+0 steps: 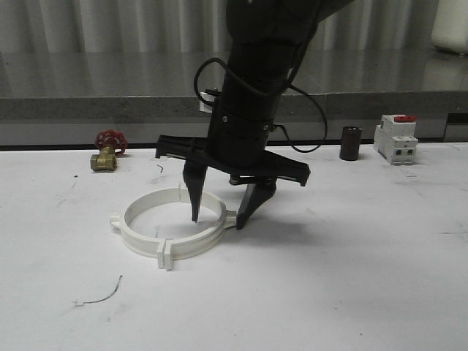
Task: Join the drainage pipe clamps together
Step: 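Open the right gripper and lift it away from the ring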
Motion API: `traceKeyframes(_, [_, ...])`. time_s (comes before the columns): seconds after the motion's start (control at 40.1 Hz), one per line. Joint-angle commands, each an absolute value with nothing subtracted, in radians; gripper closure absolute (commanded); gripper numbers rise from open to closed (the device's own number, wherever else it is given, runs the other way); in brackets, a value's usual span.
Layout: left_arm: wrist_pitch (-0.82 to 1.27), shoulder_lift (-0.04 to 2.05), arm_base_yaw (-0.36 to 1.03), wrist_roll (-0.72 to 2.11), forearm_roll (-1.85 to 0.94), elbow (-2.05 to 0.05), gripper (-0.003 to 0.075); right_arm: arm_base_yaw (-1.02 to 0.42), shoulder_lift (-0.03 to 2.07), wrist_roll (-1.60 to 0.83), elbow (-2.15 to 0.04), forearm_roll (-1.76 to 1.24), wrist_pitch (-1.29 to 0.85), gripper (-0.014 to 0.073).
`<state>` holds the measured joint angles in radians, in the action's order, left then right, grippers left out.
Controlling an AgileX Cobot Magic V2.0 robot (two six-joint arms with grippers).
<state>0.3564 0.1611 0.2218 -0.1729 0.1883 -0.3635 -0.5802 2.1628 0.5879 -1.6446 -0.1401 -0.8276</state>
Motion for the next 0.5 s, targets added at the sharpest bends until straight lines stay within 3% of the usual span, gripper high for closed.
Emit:
traceKeyframes(0.0, [0.272,0.172,0.221,-0.173,0.188,-0.392,0.0741,-0.579,2.129,0.592,-1.656,-0.131,-0.840,0.0103])
traceKeyframes(0.474, [0.272,0.172,0.221,-0.173,0.188,-0.392,0.0741,-0.579,1.905,0.592,-1.542,-0.017,-0.865,0.0109])
